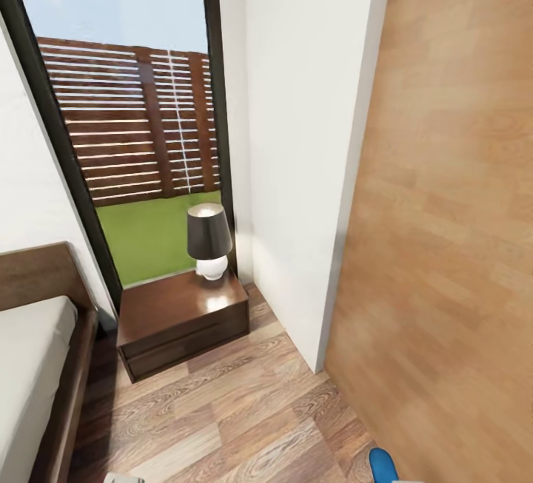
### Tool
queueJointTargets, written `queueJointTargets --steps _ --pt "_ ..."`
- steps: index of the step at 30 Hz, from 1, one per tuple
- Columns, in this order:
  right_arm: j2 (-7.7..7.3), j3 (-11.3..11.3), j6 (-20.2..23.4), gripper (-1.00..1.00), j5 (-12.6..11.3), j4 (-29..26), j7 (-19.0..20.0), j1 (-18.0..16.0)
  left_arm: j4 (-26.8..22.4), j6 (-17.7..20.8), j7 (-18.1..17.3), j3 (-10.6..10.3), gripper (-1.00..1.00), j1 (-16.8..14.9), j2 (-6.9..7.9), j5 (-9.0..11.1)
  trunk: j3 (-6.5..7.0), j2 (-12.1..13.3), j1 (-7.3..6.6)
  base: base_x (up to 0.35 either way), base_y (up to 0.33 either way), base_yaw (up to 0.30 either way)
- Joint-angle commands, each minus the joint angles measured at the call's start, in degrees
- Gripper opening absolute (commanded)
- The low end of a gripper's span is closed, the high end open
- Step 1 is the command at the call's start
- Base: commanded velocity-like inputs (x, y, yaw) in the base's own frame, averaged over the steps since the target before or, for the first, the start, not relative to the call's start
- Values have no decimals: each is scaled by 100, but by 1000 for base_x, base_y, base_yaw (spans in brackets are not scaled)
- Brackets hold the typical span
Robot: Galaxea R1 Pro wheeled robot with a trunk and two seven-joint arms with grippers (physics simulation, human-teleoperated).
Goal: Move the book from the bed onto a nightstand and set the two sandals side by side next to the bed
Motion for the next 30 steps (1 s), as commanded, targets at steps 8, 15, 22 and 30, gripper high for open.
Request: queueJointTargets --steps 8,15,22,30 --pt "2 6 -22 -100 -19 6 -11 -5 4 -19 0 -34 100 -4 2 18 -7 -5 1 25 21 -138" --pt "1 4 -22 -100 -19 6 -11 -5 4 -19 0 -32 100 -4 8 18 -7 -5 1 3 8 -55" --pt "2 7 -22 -100 -19 6 -11 -5 4 -19 0 -32 100 -4 8 18 -7 -5 1 0 64 -183" --pt "1 7 -22 -100 -19 6 -11 -5 4 -19 0 -35 100 -4 7 18 -7 -5 1 0 8 -40"
